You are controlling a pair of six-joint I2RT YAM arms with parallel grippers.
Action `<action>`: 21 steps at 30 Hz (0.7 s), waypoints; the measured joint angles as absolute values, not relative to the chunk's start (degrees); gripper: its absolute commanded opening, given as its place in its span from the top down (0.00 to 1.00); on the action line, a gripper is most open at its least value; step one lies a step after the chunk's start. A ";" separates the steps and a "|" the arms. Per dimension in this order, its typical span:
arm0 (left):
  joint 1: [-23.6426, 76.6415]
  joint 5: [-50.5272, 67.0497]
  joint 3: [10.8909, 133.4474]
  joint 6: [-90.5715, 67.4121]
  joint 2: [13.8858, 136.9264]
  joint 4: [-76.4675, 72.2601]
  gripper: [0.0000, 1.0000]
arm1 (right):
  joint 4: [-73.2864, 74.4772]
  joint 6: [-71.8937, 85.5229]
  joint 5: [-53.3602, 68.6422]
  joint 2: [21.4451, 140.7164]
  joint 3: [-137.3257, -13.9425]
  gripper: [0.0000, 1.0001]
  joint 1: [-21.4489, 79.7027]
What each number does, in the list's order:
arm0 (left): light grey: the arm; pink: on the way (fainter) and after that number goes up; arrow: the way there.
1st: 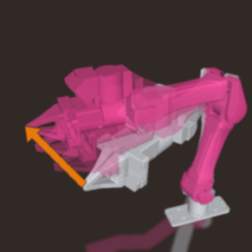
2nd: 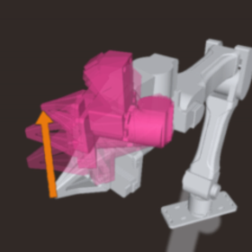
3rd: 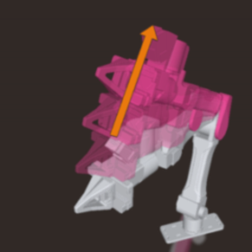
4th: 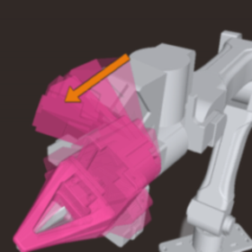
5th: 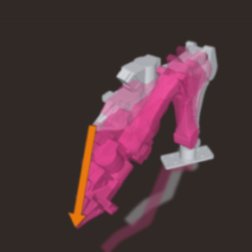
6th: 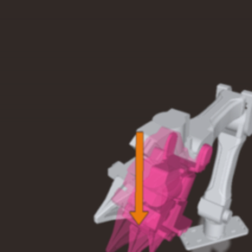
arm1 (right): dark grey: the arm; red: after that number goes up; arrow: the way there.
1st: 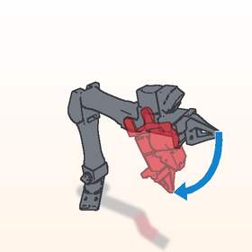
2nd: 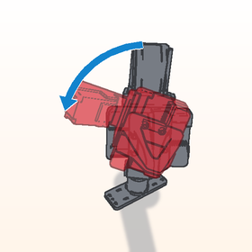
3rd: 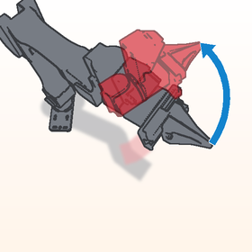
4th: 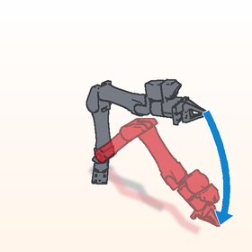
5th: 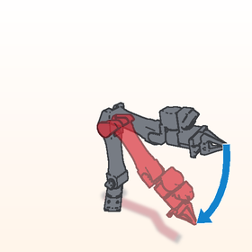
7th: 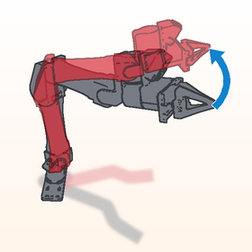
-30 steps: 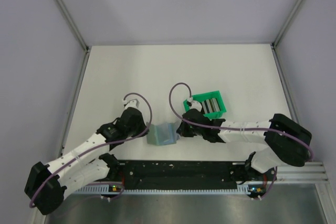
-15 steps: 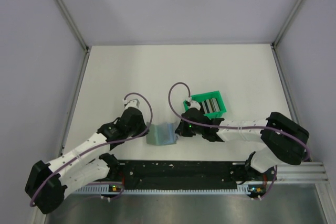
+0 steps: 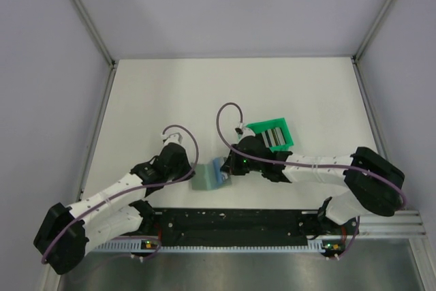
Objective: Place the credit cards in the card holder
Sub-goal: Open the card holder at the center of the board.
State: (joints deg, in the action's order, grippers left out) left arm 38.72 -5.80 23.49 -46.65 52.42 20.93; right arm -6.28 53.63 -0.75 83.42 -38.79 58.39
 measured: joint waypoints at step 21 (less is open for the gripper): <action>38.72 -5.37 21.98 -48.23 51.96 18.22 1.00 | 0.19 50.41 -7.90 77.52 -42.15 1.00 59.46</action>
State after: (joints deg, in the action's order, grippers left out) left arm 38.72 -5.37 21.98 -48.23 51.96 18.22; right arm 0.19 50.41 -7.90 77.52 -42.15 59.46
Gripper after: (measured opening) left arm 0.015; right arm 0.006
